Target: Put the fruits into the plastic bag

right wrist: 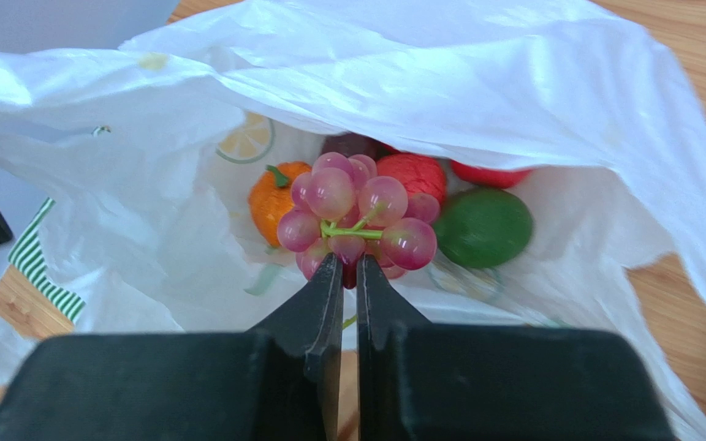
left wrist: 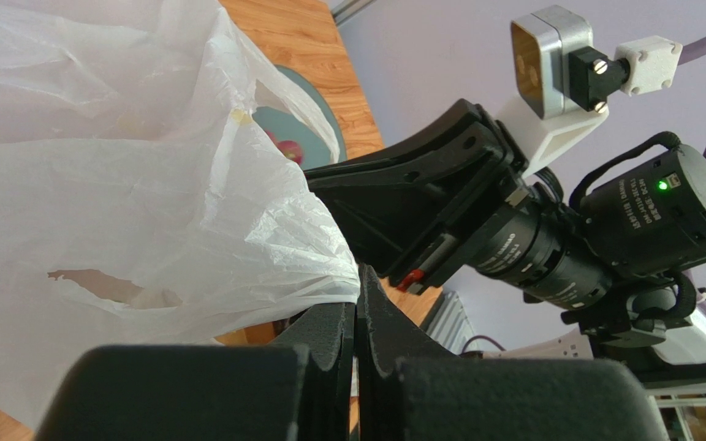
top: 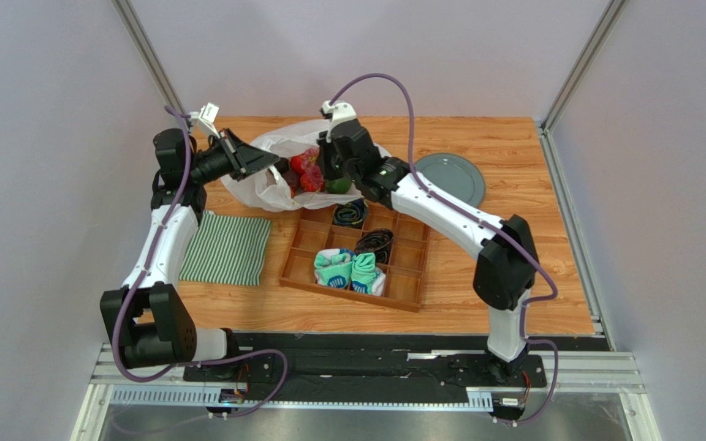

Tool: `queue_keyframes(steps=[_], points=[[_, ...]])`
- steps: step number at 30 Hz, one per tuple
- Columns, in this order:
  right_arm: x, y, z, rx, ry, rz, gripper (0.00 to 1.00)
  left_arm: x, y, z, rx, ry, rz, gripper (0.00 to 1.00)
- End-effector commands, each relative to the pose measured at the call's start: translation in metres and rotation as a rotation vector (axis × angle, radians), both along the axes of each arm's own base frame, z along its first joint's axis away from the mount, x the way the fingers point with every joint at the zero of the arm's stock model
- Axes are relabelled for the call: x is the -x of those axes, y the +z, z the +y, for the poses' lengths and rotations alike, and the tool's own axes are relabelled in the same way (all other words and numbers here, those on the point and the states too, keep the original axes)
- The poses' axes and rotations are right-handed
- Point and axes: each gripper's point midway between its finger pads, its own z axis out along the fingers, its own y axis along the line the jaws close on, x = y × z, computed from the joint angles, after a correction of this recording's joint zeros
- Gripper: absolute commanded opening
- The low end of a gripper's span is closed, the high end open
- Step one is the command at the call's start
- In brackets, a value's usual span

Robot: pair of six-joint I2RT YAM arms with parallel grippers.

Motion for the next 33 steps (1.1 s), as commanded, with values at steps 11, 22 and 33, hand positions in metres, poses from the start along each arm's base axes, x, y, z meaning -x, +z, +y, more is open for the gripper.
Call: queue_keyframes(steps=[11,22,33], points=[[-0.008,-0.036,0.083,-0.064,0.102,0.098,0.03,0.008,0.023,0.000,-0.003,-0.010,-0.089,0.00],[-0.008,-0.052,0.080,-0.020,0.117,0.114,0.77,0.008,0.022,0.000,-0.003,-0.009,-0.087,0.00],[0.005,0.008,0.031,-0.028,0.110,-0.001,0.79,0.006,0.022,0.005,-0.007,0.009,-0.089,0.00]])
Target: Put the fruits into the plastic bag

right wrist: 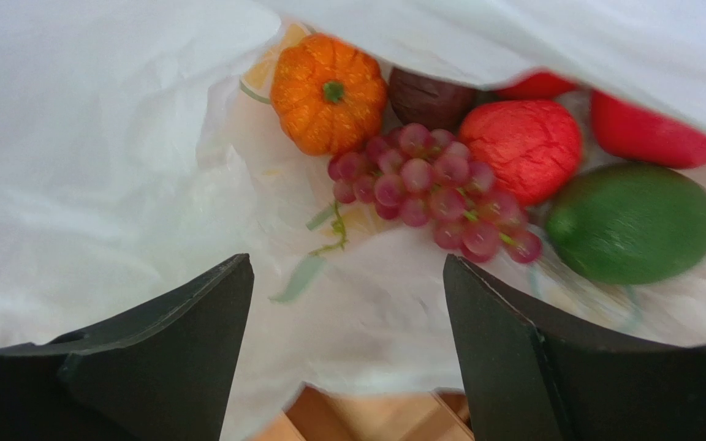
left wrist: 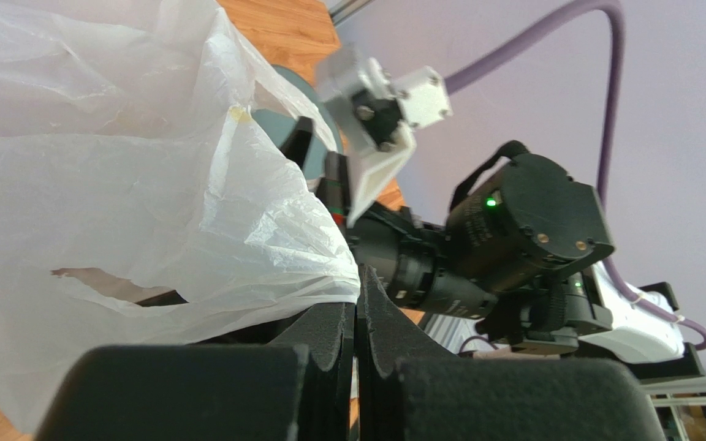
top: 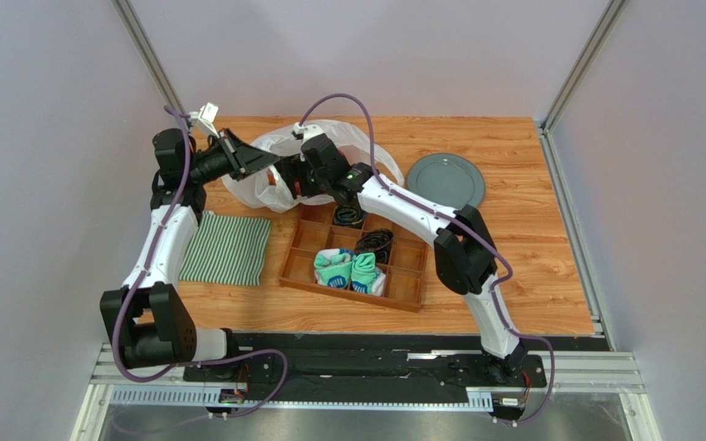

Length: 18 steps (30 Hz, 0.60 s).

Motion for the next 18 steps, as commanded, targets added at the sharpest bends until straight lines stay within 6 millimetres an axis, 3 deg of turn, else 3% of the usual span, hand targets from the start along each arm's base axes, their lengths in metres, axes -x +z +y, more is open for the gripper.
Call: queue_keyframes(steps=[1,2,3,4,5,6,7,8,9,12,13,16,18], points=[[0.009,0.079,-0.031,-0.061,0.000,-0.155,0.79,0.005,0.021,0.006,-0.013,0.016,-0.091,0.00],[0.013,0.099,-0.045,-0.068,-0.024,-0.187,0.79,0.005,0.021,0.007,-0.012,0.019,-0.088,0.00],[0.016,0.101,-0.054,-0.051,-0.030,-0.202,0.79,0.004,0.020,0.008,-0.012,0.021,-0.085,0.00],[0.021,0.087,-0.066,-0.015,-0.040,-0.188,0.79,0.003,0.020,0.008,-0.012,0.023,-0.085,0.00],[0.020,0.089,-0.078,0.003,-0.069,-0.202,0.79,0.003,0.019,0.008,-0.012,0.023,-0.084,0.00],[0.026,0.107,-0.092,-0.003,-0.084,-0.231,0.79,0.003,0.019,0.009,-0.011,0.024,-0.082,0.00],[0.024,0.107,-0.106,0.016,-0.113,-0.238,0.79,0.002,0.018,0.009,-0.010,0.024,-0.079,0.00],[0.026,0.096,-0.117,0.046,-0.129,-0.225,0.79,0.002,0.018,0.008,-0.010,0.024,-0.079,0.00],[0.030,0.104,-0.131,0.052,-0.150,-0.230,0.79,0.002,0.017,0.009,-0.010,0.024,-0.076,0.00],[0.027,0.096,-0.165,0.102,-0.204,-0.228,0.80,0.002,0.016,0.008,-0.012,0.024,-0.077,0.00],[0.021,0.100,-0.182,0.103,-0.241,-0.232,0.80,0.002,0.016,0.008,-0.012,0.024,-0.077,0.00],[0.008,0.084,-0.218,0.142,-0.315,-0.176,0.80,0.001,0.016,0.009,-0.017,0.026,-0.076,0.00],[0.002,0.071,-0.231,0.163,-0.325,-0.136,0.81,0.001,0.014,0.009,-0.018,0.028,-0.070,0.00]])
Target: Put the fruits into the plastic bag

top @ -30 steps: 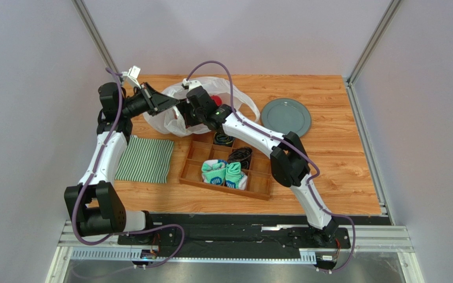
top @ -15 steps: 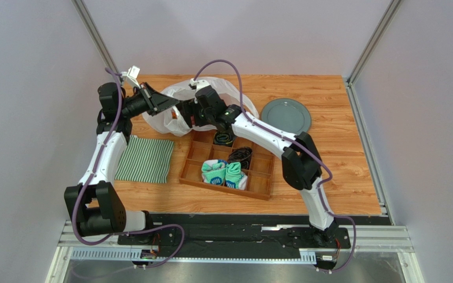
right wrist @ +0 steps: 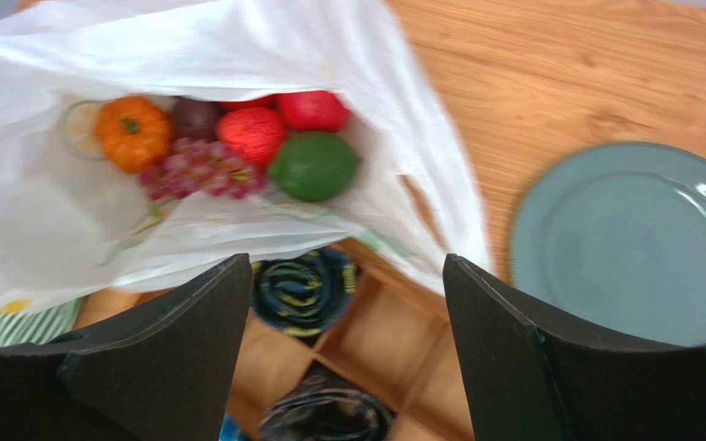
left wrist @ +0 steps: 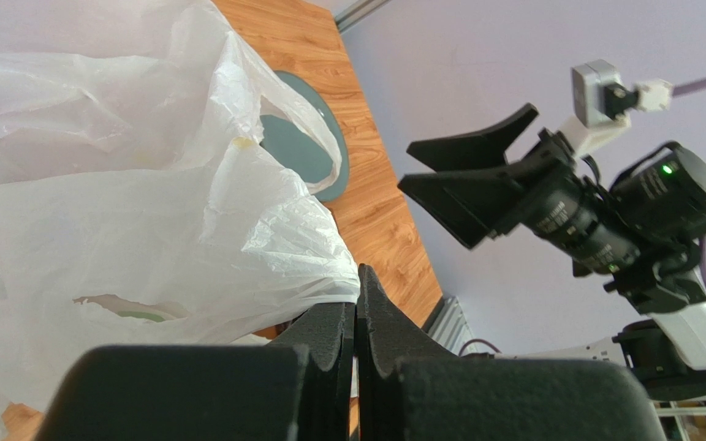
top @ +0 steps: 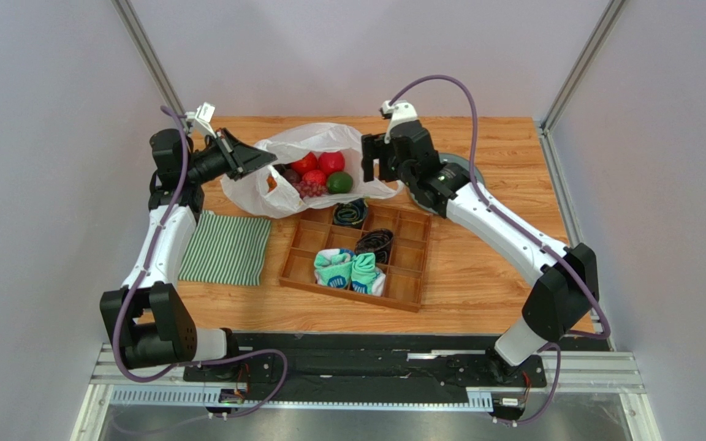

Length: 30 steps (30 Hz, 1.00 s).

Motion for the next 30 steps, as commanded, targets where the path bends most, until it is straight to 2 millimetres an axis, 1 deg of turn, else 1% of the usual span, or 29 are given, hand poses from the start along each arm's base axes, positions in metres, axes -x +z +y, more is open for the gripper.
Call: queue_keyframes(steps=[1,3,4,5,8,9,11,12,13,14,15,16,17,18,19,20,21,22,23,24,25,26,27,28,29,30], points=[[-0.019,-0.030,-0.050,0.068,-0.094,0.080,0.81,0.003,0.013,0.003,-0.019,0.009,-0.066,0.00],[-0.024,-0.047,-0.055,0.096,-0.091,0.120,0.81,0.003,0.013,0.003,-0.022,0.010,-0.066,0.00],[-0.028,-0.050,-0.059,0.099,-0.094,0.126,0.81,0.002,0.012,0.003,-0.023,0.012,-0.066,0.00],[-0.030,-0.062,-0.058,0.108,-0.083,0.155,0.82,0.002,0.013,0.003,-0.025,0.013,-0.067,0.00],[-0.037,-0.075,-0.057,0.111,-0.069,0.185,0.81,0.001,0.011,0.004,-0.029,0.015,-0.062,0.00],[-0.039,-0.086,-0.055,0.122,-0.063,0.208,0.81,0.002,0.012,0.004,-0.030,0.015,-0.066,0.00],[-0.043,-0.092,-0.055,0.117,-0.057,0.225,0.81,0.001,0.011,0.004,-0.031,0.016,-0.061,0.00],[-0.045,-0.100,-0.052,0.115,-0.049,0.243,0.80,0.001,0.010,0.005,-0.032,0.019,-0.060,0.00],[-0.047,-0.102,-0.052,0.106,-0.045,0.250,0.79,0.001,0.010,0.004,-0.032,0.016,-0.059,0.00],[-0.047,-0.104,-0.047,0.092,-0.024,0.259,0.77,0.000,0.010,0.004,-0.032,0.018,-0.059,0.00],[-0.048,-0.107,-0.045,0.086,-0.014,0.266,0.65,0.000,0.009,0.004,-0.032,0.018,-0.057,0.00],[-0.050,-0.114,-0.044,0.087,-0.008,0.281,0.56,0.000,0.008,0.005,-0.032,0.019,-0.055,0.00],[-0.052,-0.114,-0.045,0.081,-0.006,0.286,0.47,0.000,0.009,0.004,-0.033,0.018,-0.057,0.00],[-0.051,-0.108,-0.039,0.064,0.024,0.296,0.27,-0.001,0.008,0.004,-0.031,0.016,-0.054,0.00],[-0.053,-0.103,-0.038,0.065,0.029,0.298,0.14,-0.003,0.006,0.005,-0.030,0.018,-0.049,0.00],[-0.055,-0.094,-0.040,0.069,0.025,0.291,0.01,-0.006,0.007,0.007,-0.031,0.027,-0.048,0.00],[-0.058,-0.068,-0.038,0.065,0.027,0.261,0.00,-0.009,0.008,0.008,-0.027,0.029,-0.047,0.00],[-0.060,-0.052,-0.038,0.068,0.030,0.237,0.00,-0.013,0.010,0.009,0.006,0.027,-0.018,0.00],[-0.063,-0.033,-0.041,0.075,0.032,0.200,0.00,-0.013,0.020,0.010,0.035,0.008,-0.028,0.00],[-0.062,-0.013,-0.042,0.076,0.039,0.176,0.00,-0.016,0.040,0.012,0.054,0.000,-0.105,0.00],[-0.067,0.028,-0.040,0.046,0.043,0.097,0.00,-0.018,0.051,0.015,0.125,0.005,-0.061,0.00],[-0.072,0.051,-0.046,0.058,0.010,0.043,0.00,-0.021,0.072,0.022,0.141,0.018,-0.102,0.00],[-0.070,0.064,-0.049,0.060,0.007,0.029,0.00,-0.022,0.087,0.026,0.167,0.026,-0.118,0.00],[-0.072,0.103,-0.050,0.029,0.001,-0.050,0.00,-0.025,0.096,0.028,0.170,0.033,-0.130,0.00],[-0.073,0.114,-0.052,0.029,-0.008,-0.072,0.00,-0.026,0.119,0.033,0.163,0.049,-0.179,0.00],[-0.075,0.118,-0.054,0.037,-0.012,-0.080,0.00,-0.029,0.125,0.035,0.162,0.057,-0.178,0.00]])
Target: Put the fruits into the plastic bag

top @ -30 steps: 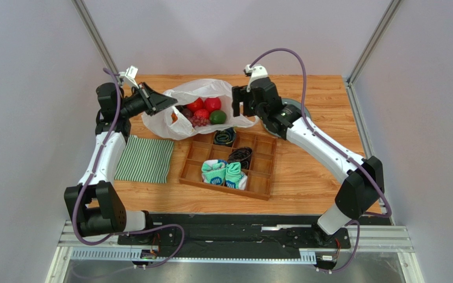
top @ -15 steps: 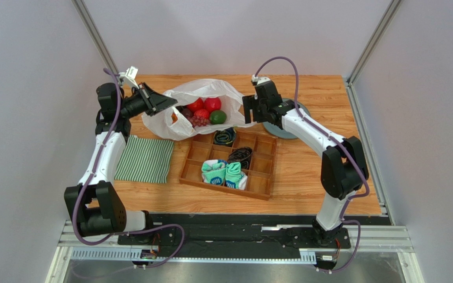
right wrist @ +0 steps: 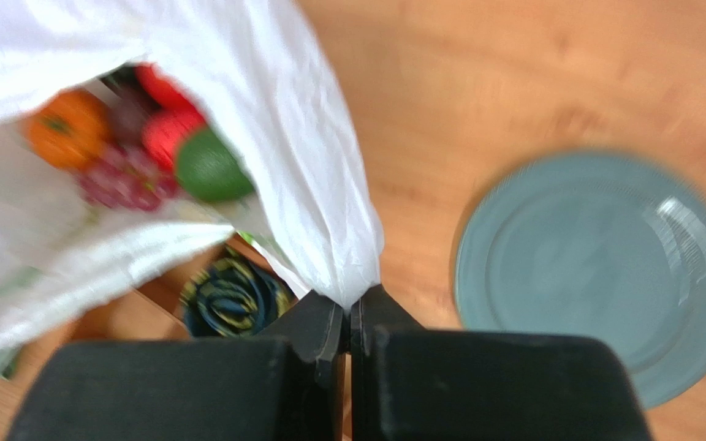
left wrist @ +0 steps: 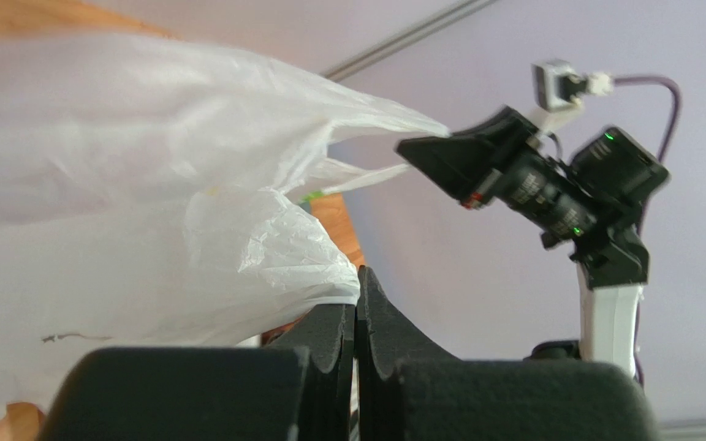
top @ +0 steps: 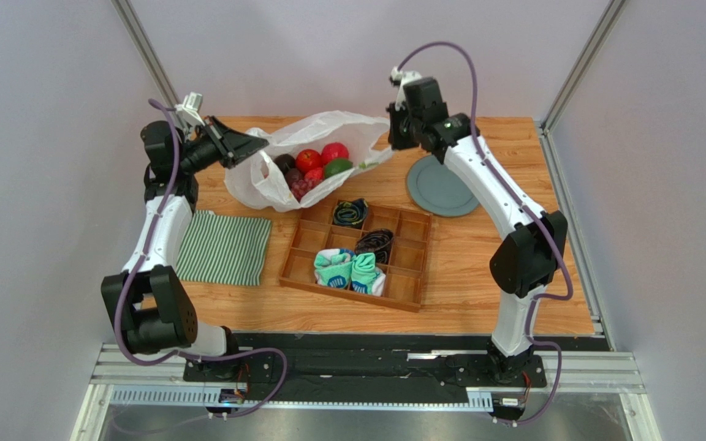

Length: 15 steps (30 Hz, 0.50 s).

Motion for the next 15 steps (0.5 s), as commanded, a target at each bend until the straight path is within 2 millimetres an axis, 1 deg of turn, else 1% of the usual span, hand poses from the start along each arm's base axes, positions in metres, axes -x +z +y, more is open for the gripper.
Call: queue_keyframes(steps=[1,2,3,4,5,6,7,8,9,10,12,14,15], points=[[0.003,0.100,-0.020,-0.011,-0.031,-0.208,0.00,-0.004,0.096,0.015,0.027,0.038,-0.207,0.00],[0.001,0.102,-0.021,-0.011,-0.037,-0.215,0.00,-0.004,0.112,0.016,0.019,0.048,-0.242,0.00],[-0.004,0.101,-0.022,-0.015,-0.045,-0.213,0.00,-0.008,0.111,0.017,0.010,0.056,-0.236,0.00],[-0.006,0.099,-0.026,-0.015,-0.054,-0.209,0.00,-0.016,0.109,0.020,0.006,0.072,-0.227,0.00],[-0.008,0.093,-0.027,-0.014,-0.056,-0.193,0.00,-0.020,0.113,0.022,-0.003,0.082,-0.238,0.00],[-0.010,0.088,-0.028,-0.014,-0.062,-0.183,0.00,-0.026,0.108,0.024,-0.021,0.094,-0.237,0.00],[-0.012,0.085,-0.030,-0.014,-0.066,-0.176,0.00,-0.036,0.098,0.027,-0.024,0.095,-0.213,0.00],[-0.014,0.075,-0.031,-0.007,-0.071,-0.161,0.00,-0.040,0.097,0.028,-0.033,0.092,-0.218,0.00],[-0.016,0.069,-0.032,-0.003,-0.074,-0.152,0.00,-0.046,0.088,0.028,-0.047,0.084,-0.208,0.00],[-0.018,0.064,-0.036,0.001,-0.084,-0.146,0.00,-0.054,0.076,0.029,-0.047,0.071,-0.183,0.00],[-0.021,0.054,-0.039,0.010,-0.096,-0.124,0.00,-0.062,0.064,0.028,-0.065,0.061,-0.176,0.00],[-0.024,0.047,-0.045,0.017,-0.114,-0.107,0.00,-0.069,0.047,0.025,-0.081,0.048,-0.138,0.00],[-0.024,0.045,-0.046,0.018,-0.121,-0.103,0.00,-0.072,0.041,0.023,-0.117,0.040,-0.152,0.00]])
